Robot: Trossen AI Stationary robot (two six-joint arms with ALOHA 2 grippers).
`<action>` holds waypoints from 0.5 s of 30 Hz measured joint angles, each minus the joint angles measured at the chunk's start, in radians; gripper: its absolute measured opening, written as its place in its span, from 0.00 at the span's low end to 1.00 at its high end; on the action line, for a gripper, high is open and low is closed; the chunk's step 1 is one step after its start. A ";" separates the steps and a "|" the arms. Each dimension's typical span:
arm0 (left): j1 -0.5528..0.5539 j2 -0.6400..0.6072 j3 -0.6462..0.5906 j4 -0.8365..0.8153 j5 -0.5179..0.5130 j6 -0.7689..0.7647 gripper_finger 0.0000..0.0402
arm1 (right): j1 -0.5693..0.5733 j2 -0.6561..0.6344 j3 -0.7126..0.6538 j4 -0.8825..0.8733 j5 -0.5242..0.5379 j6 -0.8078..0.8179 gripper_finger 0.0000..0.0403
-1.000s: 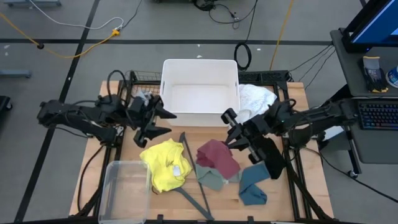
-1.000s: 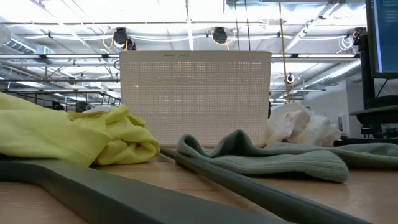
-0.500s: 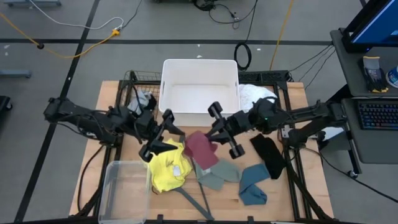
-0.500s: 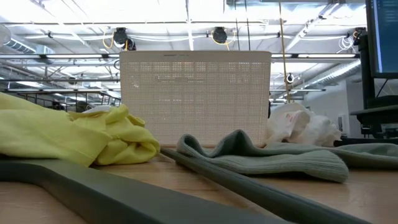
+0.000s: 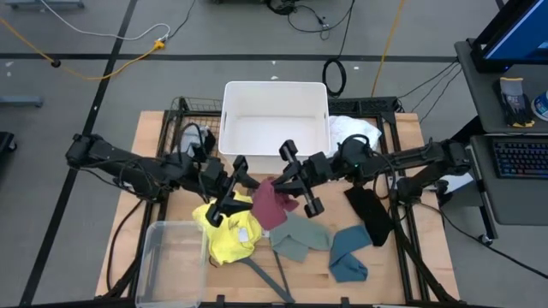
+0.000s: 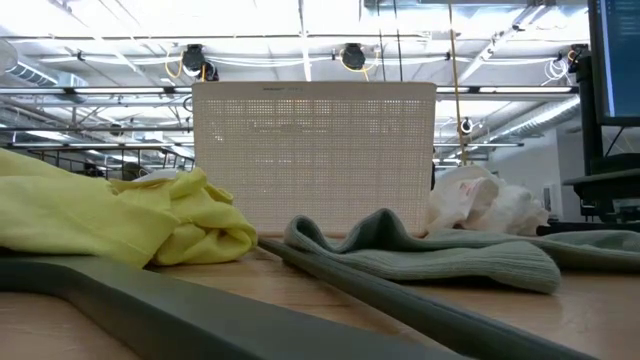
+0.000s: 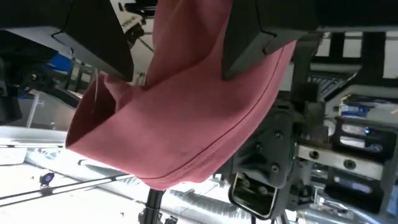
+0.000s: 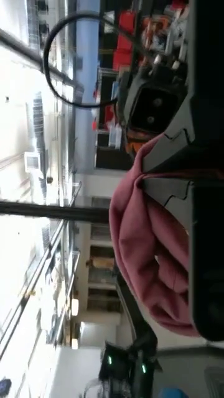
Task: Pick & Place Cloths
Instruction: Put the red underwear into the wired basket
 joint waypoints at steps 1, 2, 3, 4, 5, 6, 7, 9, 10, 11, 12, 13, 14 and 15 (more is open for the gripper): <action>0.000 -0.001 0.000 0.006 0.000 0.002 0.62 | 0.000 0.000 0.000 0.000 0.013 -0.003 0.00; 0.000 -0.002 0.000 0.012 -0.001 0.003 0.62 | 0.001 0.000 0.000 -0.001 0.029 -0.010 0.00; 0.000 -0.003 0.000 0.015 -0.002 0.005 0.62 | -0.001 0.000 0.000 -0.001 0.037 -0.019 0.00; 0.001 -0.003 0.000 0.019 -0.002 0.009 0.62 | -0.004 0.000 0.000 0.000 0.052 -0.027 0.00; 0.001 -0.002 0.000 0.021 -0.002 0.013 0.62 | -0.006 0.000 0.000 0.000 0.060 -0.034 0.00; 0.001 -0.002 0.000 0.026 -0.002 0.014 0.62 | -0.010 0.000 0.000 0.000 0.065 -0.037 0.00; 0.001 -0.002 0.000 0.037 -0.002 0.014 0.62 | -0.012 0.000 0.000 -0.001 0.079 -0.038 0.00; 0.001 -0.002 0.000 0.052 -0.001 0.014 0.62 | -0.019 0.000 0.000 -0.008 0.103 -0.043 0.00; 0.001 -0.002 0.000 0.053 -0.001 0.014 0.62 | -0.022 0.000 0.000 -0.009 0.110 -0.045 0.00; 0.001 -0.002 0.000 0.053 0.000 0.014 0.62 | -0.025 0.000 0.000 -0.011 0.110 -0.046 0.00; 0.001 -0.002 0.000 0.052 -0.001 0.014 0.62 | -0.030 0.000 0.000 -0.012 0.110 -0.048 0.00; 0.001 -0.002 0.000 0.052 -0.001 0.016 0.62 | -0.032 0.000 0.000 -0.012 0.110 -0.048 0.00; 0.001 -0.002 0.000 0.054 -0.001 0.020 0.62 | -0.033 0.000 0.000 -0.011 0.111 -0.048 0.00; 0.001 -0.002 0.000 0.058 -0.001 0.025 0.62 | -0.033 0.000 0.000 -0.011 0.111 -0.048 0.00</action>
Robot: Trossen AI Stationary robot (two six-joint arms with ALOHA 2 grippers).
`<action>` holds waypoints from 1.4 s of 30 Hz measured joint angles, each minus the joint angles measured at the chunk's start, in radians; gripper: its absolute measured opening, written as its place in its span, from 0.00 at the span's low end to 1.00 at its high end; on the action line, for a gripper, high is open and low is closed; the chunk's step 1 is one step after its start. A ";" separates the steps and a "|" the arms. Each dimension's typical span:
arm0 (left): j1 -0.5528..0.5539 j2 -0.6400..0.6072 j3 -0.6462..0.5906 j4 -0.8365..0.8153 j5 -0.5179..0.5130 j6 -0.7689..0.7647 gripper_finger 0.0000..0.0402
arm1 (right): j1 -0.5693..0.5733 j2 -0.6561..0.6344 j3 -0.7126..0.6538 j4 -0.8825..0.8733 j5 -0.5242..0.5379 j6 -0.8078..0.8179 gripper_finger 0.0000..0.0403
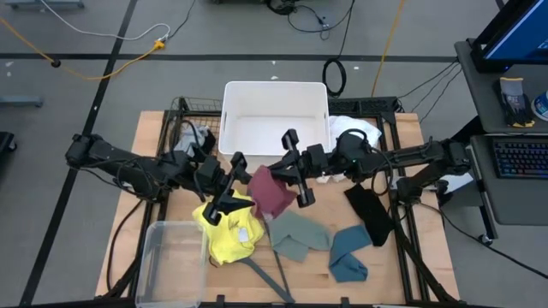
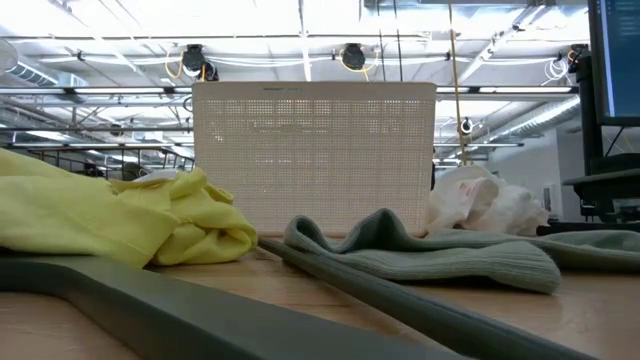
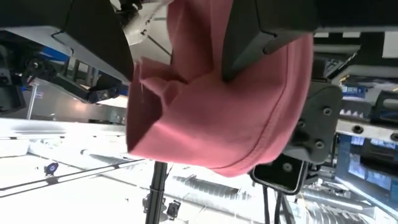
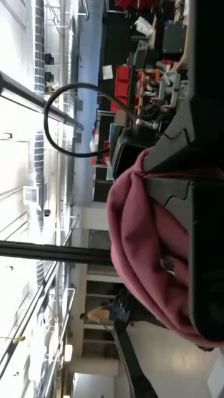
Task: Pick & Place Cloths
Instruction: Put the red underwear into the wired basket
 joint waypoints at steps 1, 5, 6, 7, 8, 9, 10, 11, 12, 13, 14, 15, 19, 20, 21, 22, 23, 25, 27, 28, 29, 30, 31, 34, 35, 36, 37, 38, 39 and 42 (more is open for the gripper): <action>0.000 0.000 0.000 0.003 0.000 0.002 0.62 | 0.000 0.000 0.000 0.000 0.000 -0.001 0.00; 0.000 0.000 0.000 0.004 -0.026 0.014 0.62 | 0.002 0.000 0.000 -0.001 -0.003 -0.004 0.00; 0.000 0.000 0.000 0.004 -0.035 0.020 0.62 | 0.003 0.000 0.000 -0.002 -0.003 -0.004 0.00; 0.000 0.000 0.000 0.003 -0.046 0.029 0.62 | 0.003 0.000 0.000 -0.005 -0.003 -0.004 0.00; 0.000 0.000 0.000 0.002 -0.057 0.044 0.62 | 0.003 0.000 0.000 -0.007 -0.003 -0.004 0.00; 0.000 0.000 0.000 0.002 -0.070 0.060 0.62 | 0.003 0.000 0.000 -0.011 -0.003 -0.004 0.00; 0.000 0.000 0.000 0.001 -0.082 0.068 0.62 | 0.003 0.000 0.000 -0.013 -0.004 -0.004 0.00; 0.000 0.000 0.000 0.001 -0.089 0.076 0.62 | 0.003 0.000 0.000 -0.013 -0.003 -0.004 0.00; 0.000 0.000 0.000 0.002 -0.097 0.083 0.62 | 0.003 0.000 0.000 -0.013 -0.003 -0.004 0.00; 0.000 0.000 0.000 0.002 -0.106 0.089 0.62 | 0.003 0.000 0.000 -0.013 -0.004 -0.004 0.00; 0.000 0.000 0.000 0.002 -0.113 0.092 0.62 | 0.003 0.000 0.000 -0.013 -0.004 -0.004 0.00; 0.000 0.000 0.000 0.002 -0.121 0.094 0.62 | 0.003 0.000 0.000 -0.015 -0.003 -0.004 0.00; 0.000 0.005 0.000 0.005 -0.125 0.087 0.62 | 0.003 0.000 0.000 -0.036 -0.001 -0.016 0.00; 0.002 0.008 0.000 0.008 -0.130 0.089 0.62 | 0.003 0.002 0.000 -0.036 -0.001 -0.016 0.00; 0.002 0.009 0.000 0.007 -0.131 0.095 0.62 | 0.003 0.008 0.000 -0.029 -0.001 -0.016 0.00; 0.001 0.010 0.000 0.006 -0.132 0.103 0.62 | 0.003 0.010 0.000 -0.026 -0.001 -0.016 0.00; 0.002 0.010 0.000 0.006 -0.137 0.111 0.61 | 0.004 0.012 0.000 -0.029 -0.001 -0.016 0.00; 0.002 0.010 0.000 0.007 -0.171 0.114 0.59 | 0.004 0.013 0.000 -0.031 -0.003 -0.013 0.00; 0.003 0.010 0.000 0.003 -0.207 0.122 0.56 | 0.004 0.011 0.000 -0.036 -0.004 -0.009 0.00; 0.004 0.010 0.000 0.001 -0.219 0.125 0.53 | 0.004 0.010 0.000 -0.042 -0.004 -0.008 0.00; 0.009 0.010 0.000 0.001 -0.226 0.131 0.49 | 0.003 0.011 0.000 -0.044 -0.004 -0.008 0.00; 0.012 0.010 0.000 0.001 -0.227 0.134 0.46 | 0.004 0.011 0.000 -0.047 -0.004 -0.008 0.00; 0.017 0.010 0.000 0.001 -0.227 0.135 0.42 | 0.004 0.011 0.000 -0.049 -0.004 -0.008 0.00; 0.033 0.010 0.000 0.004 -0.225 0.134 0.27 | 0.004 0.011 0.000 -0.046 -0.003 -0.008 0.00; 0.038 0.010 0.000 0.005 -0.222 0.133 0.22 | 0.003 0.011 0.000 -0.045 -0.003 -0.008 0.00; 0.042 0.010 0.000 0.005 -0.220 0.133 0.16 | 0.003 0.011 0.000 -0.046 -0.003 -0.007 0.00; 0.045 0.010 0.000 0.005 -0.217 0.133 0.10 | 0.003 0.011 0.000 -0.048 -0.003 -0.007 0.00; 0.049 0.010 0.000 0.005 -0.209 0.133 0.05 | 0.003 0.010 0.000 -0.052 -0.003 -0.007 0.01; 0.053 0.010 0.000 0.004 -0.195 0.133 0.03 | 0.003 0.010 0.000 -0.056 -0.003 -0.007 0.01; 0.056 0.010 0.000 0.004 -0.172 0.133 0.04 | 0.003 0.010 0.000 -0.065 -0.004 0.014 0.03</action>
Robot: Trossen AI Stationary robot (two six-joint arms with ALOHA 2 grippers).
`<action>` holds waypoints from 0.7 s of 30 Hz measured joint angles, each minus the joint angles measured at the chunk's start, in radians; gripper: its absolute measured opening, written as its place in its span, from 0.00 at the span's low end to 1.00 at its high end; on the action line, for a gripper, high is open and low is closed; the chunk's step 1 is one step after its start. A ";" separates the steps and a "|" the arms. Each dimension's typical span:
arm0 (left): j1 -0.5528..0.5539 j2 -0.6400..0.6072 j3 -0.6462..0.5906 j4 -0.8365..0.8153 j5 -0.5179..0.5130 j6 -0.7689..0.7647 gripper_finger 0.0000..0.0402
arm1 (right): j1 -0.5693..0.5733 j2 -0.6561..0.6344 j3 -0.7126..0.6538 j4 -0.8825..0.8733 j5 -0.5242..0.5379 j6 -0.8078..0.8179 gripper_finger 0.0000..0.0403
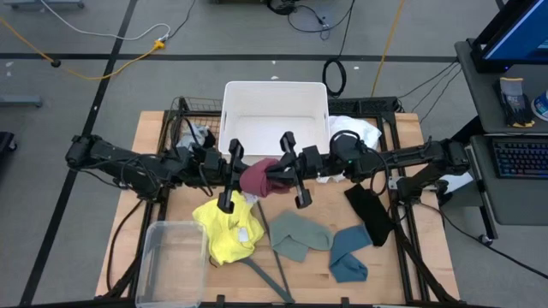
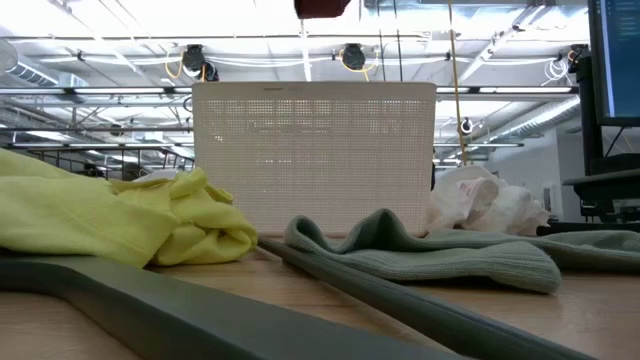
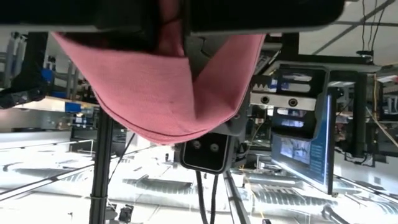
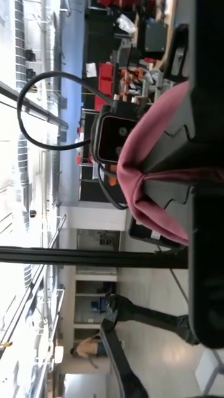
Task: Pick & Place Cloths
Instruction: Put the red underwear into the wired basket
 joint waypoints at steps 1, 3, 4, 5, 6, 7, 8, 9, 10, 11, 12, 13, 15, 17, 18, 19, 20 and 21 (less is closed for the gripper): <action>0.000 0.000 0.000 0.000 -0.001 0.000 0.03 | 0.000 0.000 0.000 -0.001 -0.001 0.013 0.04; 0.000 -0.002 0.000 0.000 -0.003 0.000 0.02 | 0.000 0.000 0.000 -0.003 0.000 0.037 0.06; 0.000 -0.002 0.000 0.000 -0.004 0.001 0.02 | 0.000 0.000 0.001 -0.008 0.000 0.051 0.07; 0.000 -0.002 0.000 0.000 -0.009 0.004 0.02 | 0.000 0.000 0.001 -0.014 -0.001 0.064 0.08; 0.000 -0.002 -0.001 0.000 -0.013 0.009 0.01 | 0.000 -0.001 0.001 -0.021 -0.003 0.075 0.09; 0.000 -0.002 -0.001 -0.001 -0.017 0.015 0.01 | 0.000 -0.001 0.002 -0.030 -0.010 0.082 0.11; 0.000 -0.006 -0.001 -0.007 -0.022 0.020 0.01 | 0.000 -0.002 0.002 -0.038 -0.026 0.086 0.12; -0.001 -0.010 -0.001 -0.015 -0.030 0.028 0.01 | 0.000 -0.002 0.002 -0.042 -0.041 0.097 0.14; -0.005 -0.013 -0.002 -0.018 -0.035 0.036 0.01 | -0.001 -0.002 0.002 -0.043 -0.054 0.110 0.16; -0.006 -0.019 -0.002 -0.018 -0.041 0.046 0.01 | -0.001 -0.001 0.002 -0.044 -0.064 0.125 0.19; -0.006 -0.025 -0.003 -0.023 -0.048 0.058 0.01 | -0.001 -0.001 0.002 -0.045 -0.076 0.140 0.21; -0.006 -0.034 -0.003 -0.027 -0.058 0.068 0.01 | -0.001 -0.001 0.002 -0.046 -0.083 0.153 0.23; -0.007 -0.059 -0.001 -0.015 -0.092 0.080 0.01 | 0.001 -0.001 0.000 -0.070 -0.121 0.165 0.28; -0.016 -0.091 0.002 -0.027 -0.148 0.094 0.01 | 0.005 0.003 -0.002 -0.096 -0.141 0.165 0.32; -0.024 -0.102 0.002 -0.044 -0.166 0.106 0.00 | 0.005 0.002 -0.004 -0.112 -0.156 0.162 0.34; -0.030 -0.115 0.002 -0.066 -0.179 0.117 0.00 | 0.004 -0.002 -0.004 -0.115 -0.153 0.159 0.36; -0.037 -0.127 0.002 -0.093 -0.200 0.128 0.00 | 0.004 -0.005 -0.002 -0.121 -0.150 0.156 0.37; -0.047 -0.138 0.000 -0.112 -0.222 0.142 0.00 | 0.004 -0.012 -0.002 -0.128 -0.149 0.154 0.39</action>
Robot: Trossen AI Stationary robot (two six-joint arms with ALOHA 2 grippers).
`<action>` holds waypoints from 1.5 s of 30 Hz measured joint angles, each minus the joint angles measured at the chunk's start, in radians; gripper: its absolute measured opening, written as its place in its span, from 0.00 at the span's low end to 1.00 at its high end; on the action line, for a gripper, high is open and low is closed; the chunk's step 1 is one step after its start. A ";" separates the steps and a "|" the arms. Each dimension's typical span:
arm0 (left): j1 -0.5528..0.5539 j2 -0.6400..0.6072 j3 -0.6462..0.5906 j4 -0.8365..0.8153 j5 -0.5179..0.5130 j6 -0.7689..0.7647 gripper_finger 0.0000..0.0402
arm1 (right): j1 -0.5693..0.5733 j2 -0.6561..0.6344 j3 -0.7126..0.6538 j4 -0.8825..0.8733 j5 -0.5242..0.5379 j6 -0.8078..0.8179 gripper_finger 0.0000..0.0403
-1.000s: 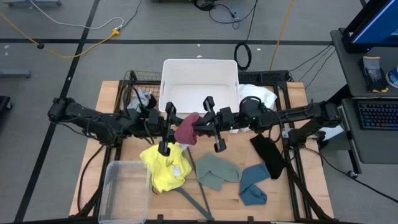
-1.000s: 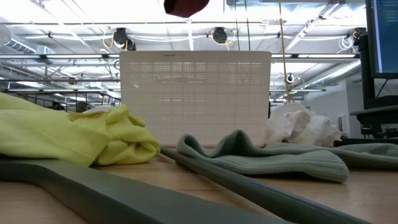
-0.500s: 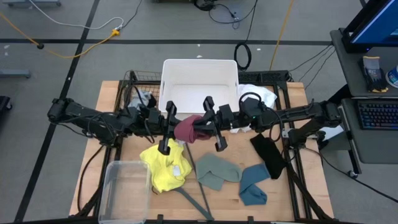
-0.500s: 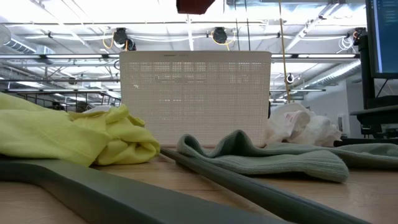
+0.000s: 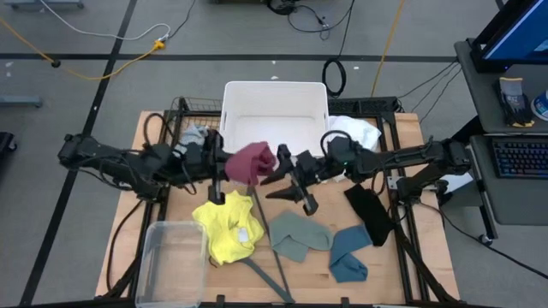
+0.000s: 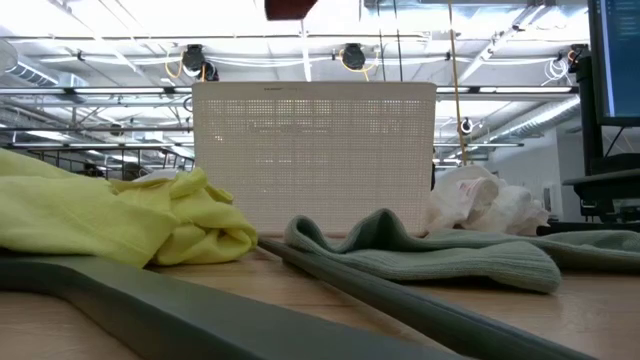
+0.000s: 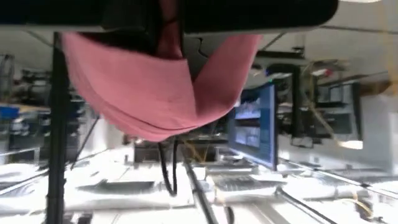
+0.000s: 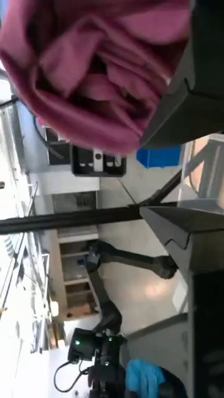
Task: Pick & Place Cloths
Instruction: Put the red underwear into the wired basket
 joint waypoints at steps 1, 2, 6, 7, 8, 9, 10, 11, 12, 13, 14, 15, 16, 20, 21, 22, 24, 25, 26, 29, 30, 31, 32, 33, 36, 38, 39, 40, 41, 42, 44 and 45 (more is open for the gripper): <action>-0.008 -0.013 0.000 -0.005 -0.025 0.017 0.00 | 0.002 -0.011 0.001 -0.021 -0.001 -0.001 0.40; -0.018 -0.030 0.000 -0.012 -0.059 0.037 0.00 | 0.005 -0.020 0.000 -0.047 -0.013 -0.006 0.40; -0.061 -0.087 0.002 -0.056 -0.210 0.098 0.00 | 0.013 -0.040 0.000 -0.115 -0.067 -0.088 0.42; -0.069 -0.097 0.002 -0.070 -0.251 0.114 0.00 | 0.019 -0.051 0.000 -0.142 -0.065 -0.103 0.42; -0.079 -0.106 0.002 -0.083 -0.299 0.127 0.00 | 0.024 -0.060 -0.001 -0.158 -0.060 -0.119 0.41; -0.086 -0.118 0.002 -0.094 -0.352 0.143 0.00 | 0.025 -0.069 0.000 -0.169 -0.047 -0.137 0.41; -0.092 -0.129 0.002 -0.104 -0.410 0.157 0.00 | 0.028 -0.084 0.001 -0.200 -0.030 -0.155 0.40; -0.098 -0.138 0.002 -0.111 -0.468 0.168 0.00 | 0.032 -0.099 0.001 -0.238 -0.015 -0.172 0.39; -0.103 -0.147 0.002 -0.123 -0.530 0.176 0.00 | 0.037 -0.111 0.001 -0.271 -0.002 -0.191 0.38; -0.108 -0.155 0.002 -0.140 -0.590 0.184 0.00 | 0.038 -0.120 0.001 -0.300 0.017 -0.211 0.36; -0.111 -0.160 0.002 -0.160 -0.647 0.189 0.00 | 0.039 -0.131 0.001 -0.332 0.034 -0.230 0.35; -0.114 -0.164 0.002 -0.173 -0.703 0.192 0.00 | 0.042 -0.147 0.001 -0.369 0.046 -0.247 0.33; -0.114 -0.166 0.002 -0.183 -0.755 0.198 0.00 | 0.044 -0.161 0.000 -0.399 0.052 -0.263 0.31; -0.114 -0.188 0.002 -0.216 -0.954 0.231 0.00 | 0.043 -0.220 0.001 -0.493 0.098 -0.291 0.23; -0.114 -0.190 0.002 -0.224 -1.006 0.241 0.00 | 0.043 -0.231 0.001 -0.516 0.098 -0.291 0.21; -0.114 -0.191 0.002 -0.227 -1.059 0.252 0.00 | 0.043 -0.242 0.001 -0.533 0.099 -0.291 0.18; -0.113 -0.191 0.002 -0.227 -1.159 0.281 0.00 | 0.043 -0.267 0.001 -0.573 0.100 -0.295 0.13; -0.110 -0.193 0.002 -0.227 -1.209 0.302 0.00 | 0.043 -0.280 0.001 -0.584 0.100 -0.297 0.11; -0.108 -0.197 0.001 -0.228 -1.247 0.323 0.00 | 0.043 -0.293 0.001 -0.599 0.100 -0.302 0.08; -0.085 -0.206 0.001 -0.229 -1.254 0.363 0.00 | 0.043 -0.325 0.001 -0.641 0.100 -0.323 0.01; -0.075 -0.208 0.001 -0.226 -1.254 0.364 0.00 | 0.043 -0.334 0.001 -0.656 0.100 -0.327 0.01; -0.064 -0.212 0.001 -0.230 -1.255 0.365 0.00 | 0.043 -0.344 0.001 -0.666 0.101 -0.328 0.01; -0.051 -0.217 0.001 -0.235 -1.255 0.366 0.00 | 0.043 -0.354 0.001 -0.678 0.101 -0.327 0.02; -0.037 -0.221 0.001 -0.236 -1.255 0.366 0.00 | 0.043 -0.362 0.001 -0.686 0.102 -0.325 0.02; 0.007 -0.233 0.001 -0.237 -1.256 0.365 0.00 | 0.043 -0.389 0.001 -0.709 0.102 -0.333 0.00; 0.037 -0.235 0.001 -0.236 -1.256 0.362 0.00 | 0.043 -0.403 0.001 -0.720 0.109 -0.341 0.00; 0.049 -0.237 0.001 -0.238 -1.256 0.362 0.00 | 0.043 -0.408 0.001 -0.724 0.124 -0.341 0.00; 0.059 -0.237 0.001 -0.238 -1.256 0.362 0.00 | 0.043 -0.416 0.001 -0.733 0.139 -0.341 0.00; 0.070 -0.238 0.001 -0.238 -1.256 0.362 0.00 | 0.043 -0.422 0.001 -0.740 0.152 -0.345 0.00; 0.082 -0.238 0.001 -0.238 -1.256 0.362 0.00 | 0.043 -0.428 0.001 -0.745 0.158 -0.349 0.00; 0.106 -0.238 0.001 -0.244 -1.256 0.362 0.00 | 0.043 -0.439 0.001 -0.758 0.179 -0.352 0.00; 0.116 -0.238 0.001 -0.250 -1.256 0.362 0.00 | 0.043 -0.444 0.001 -0.764 0.187 -0.355 0.00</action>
